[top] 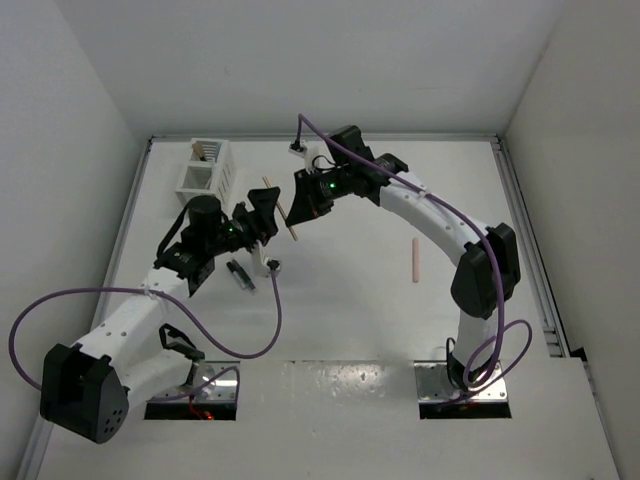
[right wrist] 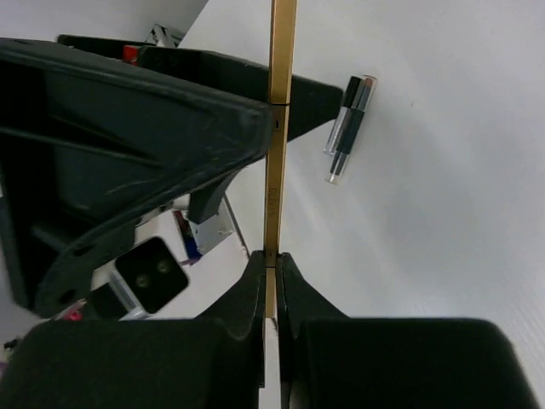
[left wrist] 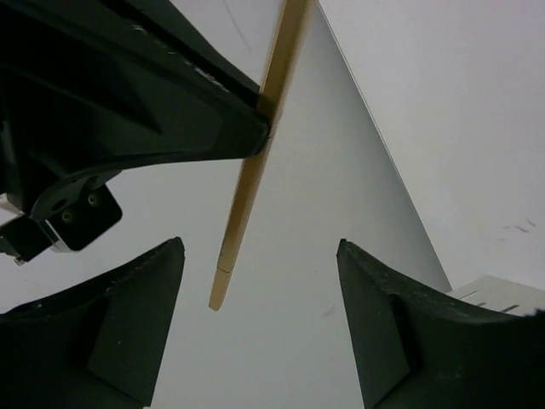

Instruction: Organize the makeup

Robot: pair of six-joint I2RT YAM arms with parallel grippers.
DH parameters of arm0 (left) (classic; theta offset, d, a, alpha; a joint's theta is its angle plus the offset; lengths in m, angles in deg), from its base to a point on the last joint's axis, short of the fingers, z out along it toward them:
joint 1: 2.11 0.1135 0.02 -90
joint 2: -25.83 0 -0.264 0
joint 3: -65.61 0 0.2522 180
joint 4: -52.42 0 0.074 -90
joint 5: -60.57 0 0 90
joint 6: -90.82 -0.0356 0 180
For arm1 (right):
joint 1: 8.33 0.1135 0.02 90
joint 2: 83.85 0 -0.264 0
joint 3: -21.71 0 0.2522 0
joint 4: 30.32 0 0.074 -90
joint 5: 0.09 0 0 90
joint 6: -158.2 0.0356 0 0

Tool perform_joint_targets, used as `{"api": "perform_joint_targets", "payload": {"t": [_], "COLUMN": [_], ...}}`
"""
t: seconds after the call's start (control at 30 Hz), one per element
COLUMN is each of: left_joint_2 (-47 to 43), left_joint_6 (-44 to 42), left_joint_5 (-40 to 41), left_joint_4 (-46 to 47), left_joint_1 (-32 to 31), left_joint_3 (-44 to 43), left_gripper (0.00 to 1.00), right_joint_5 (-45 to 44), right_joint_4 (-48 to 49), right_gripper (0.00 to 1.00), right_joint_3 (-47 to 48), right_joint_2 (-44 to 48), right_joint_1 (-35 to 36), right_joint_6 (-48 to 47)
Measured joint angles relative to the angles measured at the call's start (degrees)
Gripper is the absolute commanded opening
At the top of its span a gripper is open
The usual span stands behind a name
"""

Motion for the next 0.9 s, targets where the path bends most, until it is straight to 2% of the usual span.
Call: {"api": "perform_joint_targets", "payload": {"t": [0.03,0.13,0.17,0.23,0.27,0.37,0.43,0.47,0.5,0.6,0.63,0.7,0.73,0.9], "left_joint_2": [0.48,1.88,2.16,2.32,2.32,2.32,2.29,2.32,2.29,2.29,2.29,2.29,2.29,2.69], "left_joint_6": [-0.74,-1.81,-2.01,-2.23,-2.4,-1.77,-0.55,0.28,1.4,5.03,6.47,9.55,11.21,20.57], "left_joint_5": [0.48,1.7,2.12,2.67,2.89,3.76,4.57,4.87,5.09,5.31,5.44,5.64,5.75,5.49], "left_joint_4": [0.66,1.36,1.33,1.51,1.73,2.25,2.1,1.9,1.44,-0.46,-1.38,-2.91,-3.63,-7.82], "left_joint_1": [-0.11,-0.57,-0.79,-1.25,-1.57,-2.82,-3.37,-3.5,-3.52,-3.61,-3.65,-3.61,-3.34,-0.31], "left_joint_3": [0.17,0.46,0.46,0.48,0.48,0.48,0.44,0.44,0.33,-0.15,-0.48,-0.98,-1.18,-2.73], "left_gripper": [0.75,0.61,0.51,0.4,0.26,0.0,0.0,0.0,0.0,0.0,0.0,0.0,0.0,0.0], "right_joint_5": [0.35,1.25,1.55,2.05,2.19,2.34,2.36,2.4,2.45,2.86,3.06,3.28,3.41,-1.77], "right_joint_4": [0.0,0.04,0.09,0.13,0.28,0.39,0.28,0.5,0.74,3.48,4.63,6.93,8.37,10.38], "right_gripper": [0.0,0.0,0.0,0.0,0.0,0.0,0.0,0.04,0.25,0.44,0.67,0.96,1.0,1.0], "right_joint_3": [0.0,0.0,-0.02,-0.09,-0.2,-0.68,-0.98,-1.18,-1.42,-2.91,-3.63,-5.01,-6.03,-10.49], "right_joint_2": [0.0,0.0,0.0,0.0,-0.02,-0.07,-0.15,-0.15,-0.15,-0.13,-0.13,-0.13,0.0,3.96], "right_joint_1": [0.0,0.02,0.02,0.07,0.07,0.11,0.07,0.0,-0.15,-1.01,-1.57,-3.34,-4.7,-12.22], "right_joint_6": [0.39,1.27,1.55,2.01,2.32,2.86,3.1,3.32,3.87,6.6,7.67,9.94,10.4,12.57]}}
